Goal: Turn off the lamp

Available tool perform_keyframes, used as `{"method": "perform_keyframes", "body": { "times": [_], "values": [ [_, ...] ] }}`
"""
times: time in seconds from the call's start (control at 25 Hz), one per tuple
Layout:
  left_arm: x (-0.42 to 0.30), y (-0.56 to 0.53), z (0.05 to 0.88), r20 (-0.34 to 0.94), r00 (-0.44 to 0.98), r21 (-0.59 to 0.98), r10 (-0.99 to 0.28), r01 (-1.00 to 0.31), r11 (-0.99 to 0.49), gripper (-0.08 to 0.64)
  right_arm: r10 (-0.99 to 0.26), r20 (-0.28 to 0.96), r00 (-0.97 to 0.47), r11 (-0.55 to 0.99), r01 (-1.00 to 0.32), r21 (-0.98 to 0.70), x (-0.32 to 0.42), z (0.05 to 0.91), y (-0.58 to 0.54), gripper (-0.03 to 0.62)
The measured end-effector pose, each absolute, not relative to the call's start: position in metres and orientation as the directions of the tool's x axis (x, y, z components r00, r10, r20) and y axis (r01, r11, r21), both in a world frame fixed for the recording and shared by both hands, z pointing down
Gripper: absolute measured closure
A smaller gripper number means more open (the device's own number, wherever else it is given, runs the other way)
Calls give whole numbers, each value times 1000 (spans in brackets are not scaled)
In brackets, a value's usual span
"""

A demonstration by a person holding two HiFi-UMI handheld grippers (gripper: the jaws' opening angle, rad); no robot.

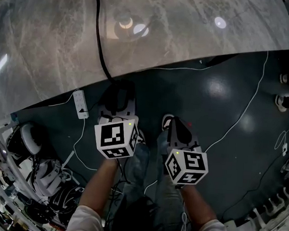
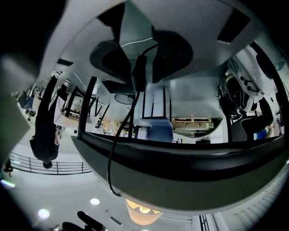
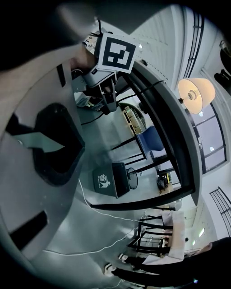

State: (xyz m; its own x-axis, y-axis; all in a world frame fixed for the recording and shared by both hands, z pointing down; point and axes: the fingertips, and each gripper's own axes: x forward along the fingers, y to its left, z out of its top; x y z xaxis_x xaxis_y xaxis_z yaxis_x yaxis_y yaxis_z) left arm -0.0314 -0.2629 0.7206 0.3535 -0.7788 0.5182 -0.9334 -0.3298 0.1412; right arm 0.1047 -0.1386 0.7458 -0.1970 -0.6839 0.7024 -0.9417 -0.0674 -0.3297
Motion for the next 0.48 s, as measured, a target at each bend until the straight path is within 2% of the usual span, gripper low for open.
{"method": "perform_keyframes", "body": {
  "times": [0.48],
  "values": [
    [-28,-270,715,498,352,133,-793,-934,-331,410,-671,711,-209,-60,-941,-332,100,751,-136,594]
  ]
}}
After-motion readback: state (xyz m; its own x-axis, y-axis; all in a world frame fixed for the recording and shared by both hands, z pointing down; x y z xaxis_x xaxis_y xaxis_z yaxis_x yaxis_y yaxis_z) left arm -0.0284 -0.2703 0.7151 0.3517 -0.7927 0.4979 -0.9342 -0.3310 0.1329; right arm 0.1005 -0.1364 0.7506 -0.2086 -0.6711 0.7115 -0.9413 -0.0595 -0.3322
